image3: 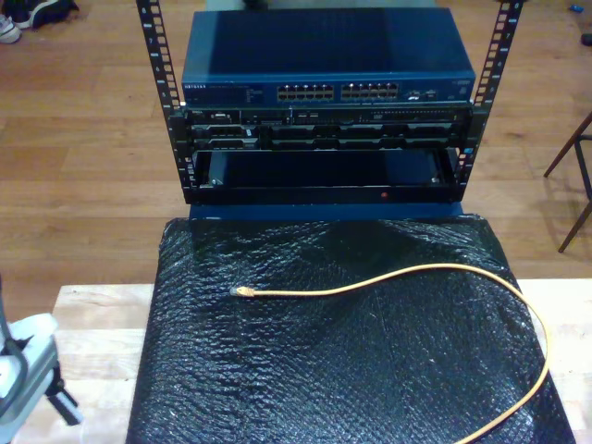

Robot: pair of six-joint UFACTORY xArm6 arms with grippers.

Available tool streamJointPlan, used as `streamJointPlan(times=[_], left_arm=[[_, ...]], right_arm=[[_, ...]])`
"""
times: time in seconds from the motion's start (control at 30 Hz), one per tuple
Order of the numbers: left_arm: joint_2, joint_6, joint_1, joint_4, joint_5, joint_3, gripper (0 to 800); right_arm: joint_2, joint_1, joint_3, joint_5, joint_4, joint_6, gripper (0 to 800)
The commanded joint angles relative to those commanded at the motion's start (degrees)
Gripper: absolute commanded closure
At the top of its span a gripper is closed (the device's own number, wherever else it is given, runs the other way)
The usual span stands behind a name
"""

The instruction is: Grab the cable and plug it in

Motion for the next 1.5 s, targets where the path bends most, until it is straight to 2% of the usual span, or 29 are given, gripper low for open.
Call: streamJointPlan(times=[0.1,0.27,0.5,0.7,1.0,1.27,1.5], left_arm=[[0.44,-1.76,-1.58,-1.58,-0.35,-0.09,0],[2.81,-7.21,-4.31,-2.46,-0.44,-2.02,0],[2.99,-12.31,-9.67,-3.96,-0.62,-2.81,0],[2.99,-16.00,-13.45,-5.89,-1.85,-2.73,0],[3.43,-17.14,-13.98,-6.07,-4.48,-2.99,0],[4.75,-19.16,-13.89,-6.07,-5.19,-5.80,0],[5.89,-19.78,-13.80,-6.07,-6.15,-6.07,0]], right_arm=[[0.53,3.34,-0.26,-0.35,0.44,1.67,17],[3.69,9.05,-3.08,-0.53,0.44,5.27,14],[7.12,15.30,-6.77,-0.88,0.53,10.46,14],[8.62,22.68,-7.74,-5.98,0.53,15.30,14],[12.31,35.78,-9.41,-12.40,0.44,21.19,14],[18.29,44.22,-12.22,-17.41,0.18,24.62,16],[24.70,51.43,-15.21,-20.66,-0.26,27.60,16]])
